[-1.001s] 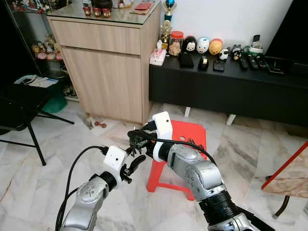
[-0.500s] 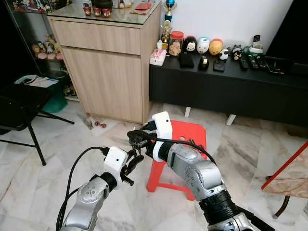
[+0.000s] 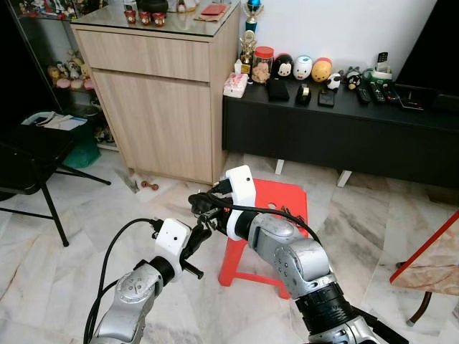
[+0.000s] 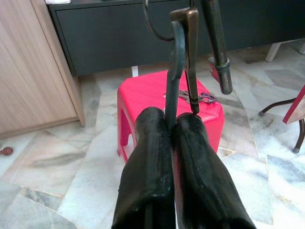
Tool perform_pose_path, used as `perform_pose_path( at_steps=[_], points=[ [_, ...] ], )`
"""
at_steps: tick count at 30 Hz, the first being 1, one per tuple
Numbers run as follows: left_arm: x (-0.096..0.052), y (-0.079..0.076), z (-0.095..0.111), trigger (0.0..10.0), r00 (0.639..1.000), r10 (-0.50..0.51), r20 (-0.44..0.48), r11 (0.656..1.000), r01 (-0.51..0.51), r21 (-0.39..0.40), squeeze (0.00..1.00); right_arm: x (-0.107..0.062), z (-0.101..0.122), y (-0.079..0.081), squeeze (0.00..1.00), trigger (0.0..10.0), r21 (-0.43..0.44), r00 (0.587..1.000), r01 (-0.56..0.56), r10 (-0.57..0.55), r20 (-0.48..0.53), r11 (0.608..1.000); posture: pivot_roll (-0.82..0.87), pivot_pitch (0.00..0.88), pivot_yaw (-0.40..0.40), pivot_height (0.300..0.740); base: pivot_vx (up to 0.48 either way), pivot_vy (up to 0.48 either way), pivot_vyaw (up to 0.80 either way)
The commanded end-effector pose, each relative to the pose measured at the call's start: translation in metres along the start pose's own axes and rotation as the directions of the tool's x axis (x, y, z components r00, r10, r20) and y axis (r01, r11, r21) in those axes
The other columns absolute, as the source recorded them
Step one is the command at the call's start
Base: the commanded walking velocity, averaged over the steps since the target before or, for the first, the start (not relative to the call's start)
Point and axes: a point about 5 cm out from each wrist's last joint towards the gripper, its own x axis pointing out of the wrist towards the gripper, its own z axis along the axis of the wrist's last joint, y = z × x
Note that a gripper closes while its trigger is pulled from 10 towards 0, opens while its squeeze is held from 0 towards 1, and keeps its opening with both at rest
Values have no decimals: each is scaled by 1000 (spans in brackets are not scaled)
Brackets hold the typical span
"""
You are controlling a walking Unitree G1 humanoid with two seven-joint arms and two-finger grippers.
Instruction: Hang keys on a hook
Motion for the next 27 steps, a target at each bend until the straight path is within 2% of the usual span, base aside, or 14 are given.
perform_pose_path(
  at_steps=[1,7,12,22,27],
  points=[
    [3,-2,-1,0,1000,-21,-11,1000,21,21,0,1,11,4,0,10000,-18,999,-17,17,33,1000,-4,0,-84,740,0,0,0],
    [2,-1,-2,0,1000,-12,-19,1000,13,26,0,0,10,2,0,10000,-16,999,-11,12,32,1000,-2,0,-83,740,0,0,0],
    [-4,2,-5,0,1000,5,-29,1000,-4,24,0,-5,4,-7,0,10000,-24,1000,20,-20,13,1000,-2,0,-80,740,0,0,0],
    [-7,3,-6,0,999,3,-38,1000,-2,23,0,-8,3,-17,0,10000,-29,999,52,-52,4,998,1,0,-78,740,0,0,0],
    [-9,2,-6,0,999,-9,-41,1000,11,30,0,-17,4,-36,0,10000,-68,993,119,-120,-7,991,1,0,-76,740,0,0,0]
  ],
)
